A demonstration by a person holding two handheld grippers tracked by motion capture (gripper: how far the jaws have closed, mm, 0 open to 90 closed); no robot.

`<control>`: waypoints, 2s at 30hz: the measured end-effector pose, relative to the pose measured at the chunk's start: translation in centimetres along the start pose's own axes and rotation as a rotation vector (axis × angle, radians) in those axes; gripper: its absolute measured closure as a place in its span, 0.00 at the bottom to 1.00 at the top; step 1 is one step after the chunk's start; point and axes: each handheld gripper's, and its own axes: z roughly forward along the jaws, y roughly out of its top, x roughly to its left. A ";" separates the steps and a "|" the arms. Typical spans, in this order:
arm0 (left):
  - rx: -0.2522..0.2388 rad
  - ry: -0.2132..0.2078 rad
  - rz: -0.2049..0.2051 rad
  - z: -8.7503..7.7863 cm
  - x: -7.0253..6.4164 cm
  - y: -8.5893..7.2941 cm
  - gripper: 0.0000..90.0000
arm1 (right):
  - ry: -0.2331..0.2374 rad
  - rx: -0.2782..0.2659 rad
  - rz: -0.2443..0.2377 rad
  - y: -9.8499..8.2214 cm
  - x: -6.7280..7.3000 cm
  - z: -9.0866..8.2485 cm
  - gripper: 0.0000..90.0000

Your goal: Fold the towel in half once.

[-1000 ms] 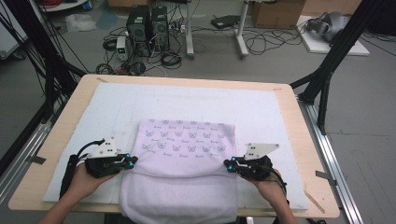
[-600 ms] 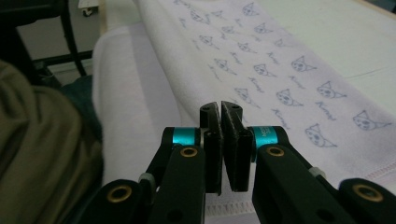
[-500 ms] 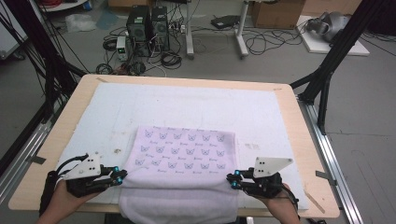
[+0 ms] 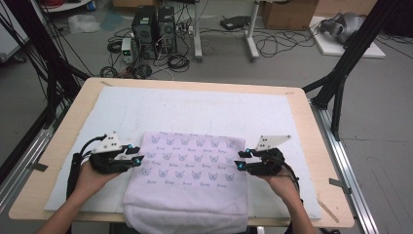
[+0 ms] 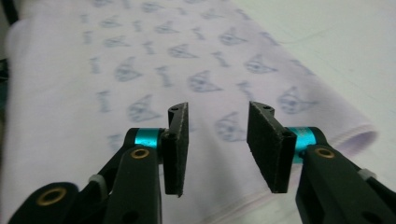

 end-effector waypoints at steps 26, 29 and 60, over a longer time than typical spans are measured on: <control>0.143 -0.015 -0.151 7.8 7.0 0.6 0.72 | -0.079 0.114 0.107 -0.2 -7.6 4.8 0.55; 0.143 -0.004 -0.127 7.6 6.8 0.8 0.93 | -0.029 0.094 0.115 -0.2 -7.6 4.9 0.84; 0.045 0.262 -0.154 4.2 12.8 6.7 0.62 | -0.214 0.063 0.128 8.5 -12.6 3.0 0.51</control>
